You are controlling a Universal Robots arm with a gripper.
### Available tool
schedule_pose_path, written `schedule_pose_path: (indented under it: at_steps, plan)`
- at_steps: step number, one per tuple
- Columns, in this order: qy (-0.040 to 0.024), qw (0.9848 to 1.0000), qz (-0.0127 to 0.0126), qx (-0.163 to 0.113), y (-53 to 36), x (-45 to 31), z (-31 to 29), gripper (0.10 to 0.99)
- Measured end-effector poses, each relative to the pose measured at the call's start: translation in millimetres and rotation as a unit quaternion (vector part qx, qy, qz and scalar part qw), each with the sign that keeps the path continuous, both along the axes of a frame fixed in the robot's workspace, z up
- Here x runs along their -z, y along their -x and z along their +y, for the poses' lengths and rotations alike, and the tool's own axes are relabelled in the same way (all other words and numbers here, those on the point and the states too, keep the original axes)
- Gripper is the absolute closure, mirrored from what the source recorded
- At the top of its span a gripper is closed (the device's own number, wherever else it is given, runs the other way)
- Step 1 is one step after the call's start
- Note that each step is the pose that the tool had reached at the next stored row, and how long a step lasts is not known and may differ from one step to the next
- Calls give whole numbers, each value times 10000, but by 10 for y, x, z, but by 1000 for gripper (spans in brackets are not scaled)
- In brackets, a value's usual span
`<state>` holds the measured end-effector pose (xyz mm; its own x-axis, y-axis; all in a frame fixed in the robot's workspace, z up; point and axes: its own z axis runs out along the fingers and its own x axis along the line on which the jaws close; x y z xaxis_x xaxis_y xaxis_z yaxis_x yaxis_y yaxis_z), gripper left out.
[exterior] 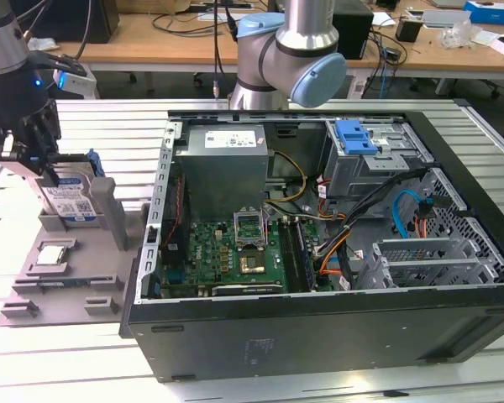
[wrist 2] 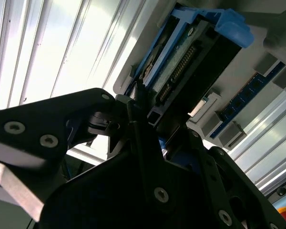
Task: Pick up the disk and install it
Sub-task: 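Pick up the disk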
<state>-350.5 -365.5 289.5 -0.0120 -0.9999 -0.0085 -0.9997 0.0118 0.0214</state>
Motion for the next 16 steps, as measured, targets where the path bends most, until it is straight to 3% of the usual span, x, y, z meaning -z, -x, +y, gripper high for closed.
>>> schedule_pose_path:
  at_steps: [7,11,16]
  plan:
    - [2,10000,0,0,0,-89,12,722]
    - [3,10000,0,0,0,-242,27,722]
    - [2,10000,-1,0,0,-342,38,722]
